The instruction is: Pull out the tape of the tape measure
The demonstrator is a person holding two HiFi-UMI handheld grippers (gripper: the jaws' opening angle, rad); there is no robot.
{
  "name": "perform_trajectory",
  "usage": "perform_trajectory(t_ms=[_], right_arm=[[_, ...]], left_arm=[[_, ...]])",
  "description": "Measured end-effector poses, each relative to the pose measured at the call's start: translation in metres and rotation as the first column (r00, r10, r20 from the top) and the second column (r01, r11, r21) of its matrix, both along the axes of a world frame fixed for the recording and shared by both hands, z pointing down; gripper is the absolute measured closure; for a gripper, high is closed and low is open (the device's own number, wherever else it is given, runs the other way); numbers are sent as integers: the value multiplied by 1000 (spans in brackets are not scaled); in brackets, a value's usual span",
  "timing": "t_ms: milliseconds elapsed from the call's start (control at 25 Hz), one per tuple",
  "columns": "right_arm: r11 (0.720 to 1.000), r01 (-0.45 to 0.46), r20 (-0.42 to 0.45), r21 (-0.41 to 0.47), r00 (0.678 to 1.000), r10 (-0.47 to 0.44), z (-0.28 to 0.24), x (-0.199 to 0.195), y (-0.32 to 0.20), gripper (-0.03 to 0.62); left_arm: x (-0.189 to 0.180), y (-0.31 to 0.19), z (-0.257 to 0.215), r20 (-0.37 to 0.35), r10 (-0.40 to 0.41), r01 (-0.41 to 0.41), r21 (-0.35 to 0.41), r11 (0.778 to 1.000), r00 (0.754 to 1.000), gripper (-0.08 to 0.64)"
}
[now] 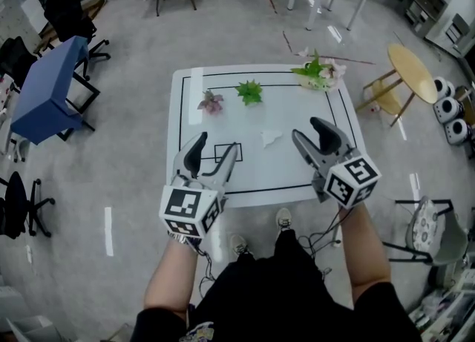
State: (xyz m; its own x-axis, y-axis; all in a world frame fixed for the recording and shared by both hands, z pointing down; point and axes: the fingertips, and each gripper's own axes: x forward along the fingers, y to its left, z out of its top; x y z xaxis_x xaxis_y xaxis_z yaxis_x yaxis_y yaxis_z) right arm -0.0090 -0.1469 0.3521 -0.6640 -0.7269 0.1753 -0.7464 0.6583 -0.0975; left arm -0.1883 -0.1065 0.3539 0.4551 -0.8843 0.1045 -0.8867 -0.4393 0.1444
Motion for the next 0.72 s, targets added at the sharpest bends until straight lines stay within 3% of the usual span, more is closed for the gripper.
perform_trajectory(t_ms=[400, 720], right_arm=[[989, 147, -83, -31, 985, -149, 26, -6, -33, 368], [953, 299, -213, -54, 929, -303, 58, -3, -58, 360]], left_arm=[[7, -25, 12, -16, -50, 50, -16, 999, 999, 302], [23, -44, 23, -5, -104, 104, -39, 994, 995, 302]])
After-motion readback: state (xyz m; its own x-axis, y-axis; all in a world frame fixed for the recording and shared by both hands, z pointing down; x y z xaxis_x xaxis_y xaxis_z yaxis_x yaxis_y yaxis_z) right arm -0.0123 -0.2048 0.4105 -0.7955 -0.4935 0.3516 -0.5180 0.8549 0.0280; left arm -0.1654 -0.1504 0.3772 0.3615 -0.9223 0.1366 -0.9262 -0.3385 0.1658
